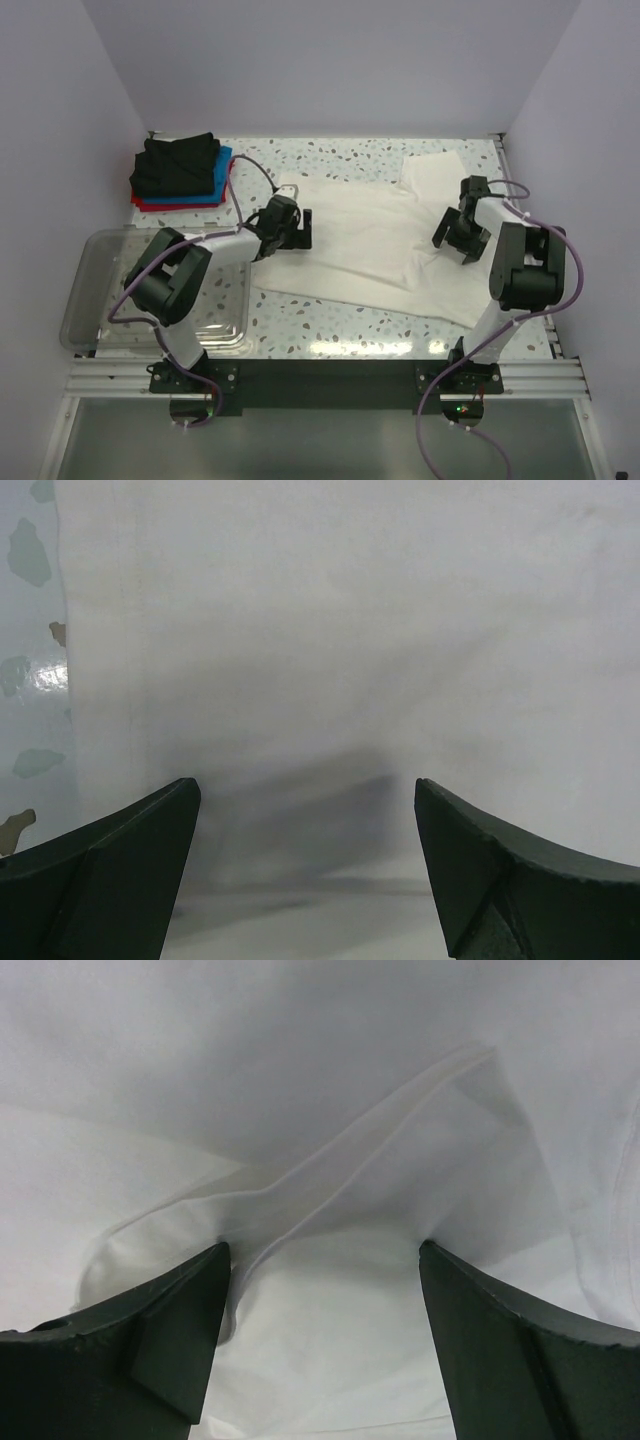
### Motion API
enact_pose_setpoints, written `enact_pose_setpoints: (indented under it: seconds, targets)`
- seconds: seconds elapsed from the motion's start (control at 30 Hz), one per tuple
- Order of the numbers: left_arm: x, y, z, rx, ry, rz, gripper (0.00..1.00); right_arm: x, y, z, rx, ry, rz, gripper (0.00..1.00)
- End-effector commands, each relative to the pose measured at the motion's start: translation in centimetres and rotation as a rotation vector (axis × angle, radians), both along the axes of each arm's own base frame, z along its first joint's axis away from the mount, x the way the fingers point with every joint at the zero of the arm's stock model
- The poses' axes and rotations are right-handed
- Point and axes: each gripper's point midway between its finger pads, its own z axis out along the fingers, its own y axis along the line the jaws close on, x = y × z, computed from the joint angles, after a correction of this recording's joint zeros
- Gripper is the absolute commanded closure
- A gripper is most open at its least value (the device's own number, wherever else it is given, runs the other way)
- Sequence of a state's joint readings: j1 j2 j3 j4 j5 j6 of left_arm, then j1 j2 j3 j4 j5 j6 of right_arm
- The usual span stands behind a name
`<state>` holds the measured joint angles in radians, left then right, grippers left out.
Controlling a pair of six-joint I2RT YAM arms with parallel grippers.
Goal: Fold and stack the t-shirts
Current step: Fold the tshirt
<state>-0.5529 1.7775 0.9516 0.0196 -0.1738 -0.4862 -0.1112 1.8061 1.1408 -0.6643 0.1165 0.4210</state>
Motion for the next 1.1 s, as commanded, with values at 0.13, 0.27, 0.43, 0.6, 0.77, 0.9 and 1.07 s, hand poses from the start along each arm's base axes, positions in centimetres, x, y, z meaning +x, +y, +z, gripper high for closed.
enact_pose_setpoints:
  seconds: [0.13,0.27,0.43,0.6,0.77,0.9,1.07]
  targets:
    - [-2.7,0.5,-1.1,0.018,0.079,-0.058,0.06,-7.8,-0.4,-1.6,-0.056,0.2,-0.045,0.2]
    - [-2.5,-0.2,-0.7,-0.006,0.077,-0.074,0.06,-8.8,-1.0,-1.0,-0.091,0.22,-0.054,0.19]
    - [-1.7,-1.0,2.0,-0.031,0.049,-0.096,0.05,-8.8,-1.3,1.3,-0.112,0.195,-0.073,0.19]
    - [0.0,-2.6,8.2,-0.121,-0.035,-0.097,0.05,-3.2,-1.5,9.2,-0.112,-0.056,-0.045,0.19]
    - [3.3,-2.5,12.1,-0.173,-0.118,0.071,0.04,6.9,-5.0,17.4,-0.279,-0.282,0.061,0.12]
    - [4.9,-2.0,12.7,-0.084,-0.089,0.102,0.04,12.0,-4.6,18.3,-0.199,-0.317,0.029,0.16]
    - [8.4,-0.2,13.0,-0.015,-0.12,0.129,0.05,13.8,-3.1,17.9,-0.095,-0.407,-0.057,0.18]
